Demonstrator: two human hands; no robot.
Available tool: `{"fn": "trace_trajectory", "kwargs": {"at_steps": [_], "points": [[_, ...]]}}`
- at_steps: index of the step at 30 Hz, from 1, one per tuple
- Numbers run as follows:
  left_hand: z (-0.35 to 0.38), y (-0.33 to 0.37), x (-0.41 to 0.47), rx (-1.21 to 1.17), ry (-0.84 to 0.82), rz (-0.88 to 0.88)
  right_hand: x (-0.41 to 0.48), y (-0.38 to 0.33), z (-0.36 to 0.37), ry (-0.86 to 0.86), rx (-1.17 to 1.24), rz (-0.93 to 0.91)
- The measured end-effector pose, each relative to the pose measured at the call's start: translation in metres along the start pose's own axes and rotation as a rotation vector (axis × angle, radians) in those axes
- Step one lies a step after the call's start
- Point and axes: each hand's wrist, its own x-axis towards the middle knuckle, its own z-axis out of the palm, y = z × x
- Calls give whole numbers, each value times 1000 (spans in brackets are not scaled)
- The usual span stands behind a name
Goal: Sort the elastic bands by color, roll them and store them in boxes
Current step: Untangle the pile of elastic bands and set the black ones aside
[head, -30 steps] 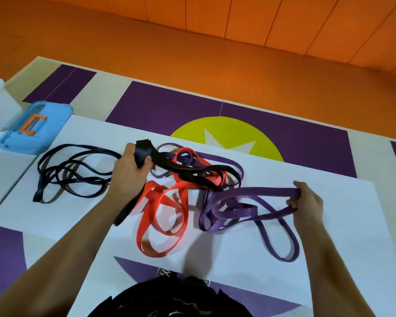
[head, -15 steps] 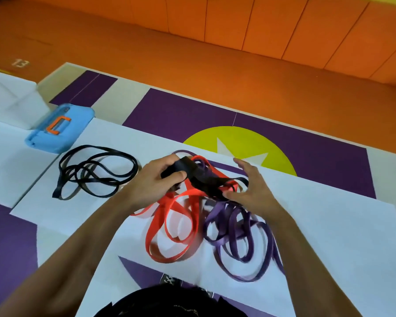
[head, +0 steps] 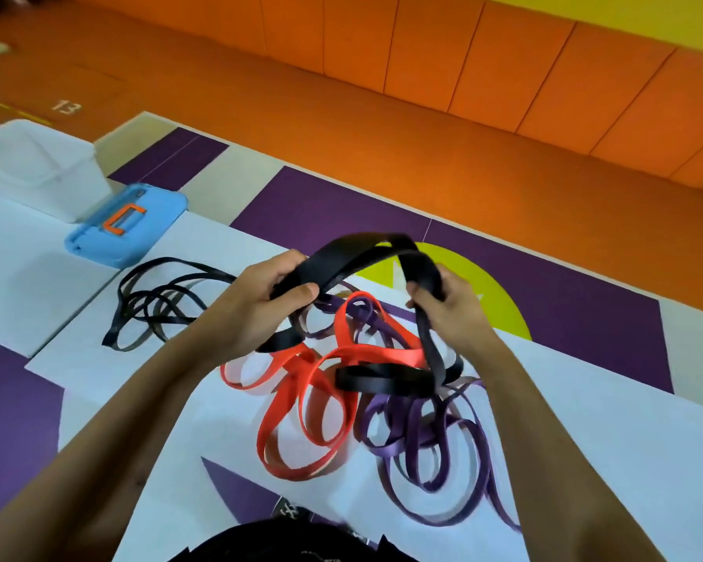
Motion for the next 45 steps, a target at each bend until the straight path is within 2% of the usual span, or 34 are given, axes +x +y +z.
{"fn": "trace_trajectory", "kwargs": {"at_steps": [3,7,11,15,19,22,25,27,29,31,33,36,38,40,42,43,45], "points": [[7,-1,3,-45,21,-25,2,-48,-24,23,200,-59],[27,-3,15,-29,4,1,2,-99,-22,-49,408,-75],[50,-7,21,-121,27,1,1,-130,0,-45,486,-21],[56,-17,14,-292,-32,-110,0,-148,20,-37,619,88],[54,-28,12,-252,-8,-170,4,-161,36,-21,789,242],[53,-28,12,-311,-25,-173,12,-169,48,-18,897,325],[57,-31,8,-380,-31,-149,21,-180,57,-35,956,328],[55,-34,3,-402,52,-162,28,-183,59,-51,922,292],[47,-44,0,-325,185,-202,35,-182,59,-23,877,279],[33,-52,-9,-180,289,-221,44,-171,58,44,842,301],[14,-59,-22,-163,360,-224,53,-156,60,105,804,362],[-14,-67,-39,-172,431,-215,64,-124,66,93,538,430],[-33,-70,-48,-175,496,-189,66,-105,71,-62,326,427],[-48,-66,-53,-188,554,-156,62,-90,69,-312,143,394],[-62,-62,-57,-166,587,-164,59,-83,70,-555,66,362],[-69,-62,-58,-144,597,-175,58,-82,72,-639,41,348],[-85,-63,-60,-47,589,-200,59,-87,84,-688,-40,292]]}}
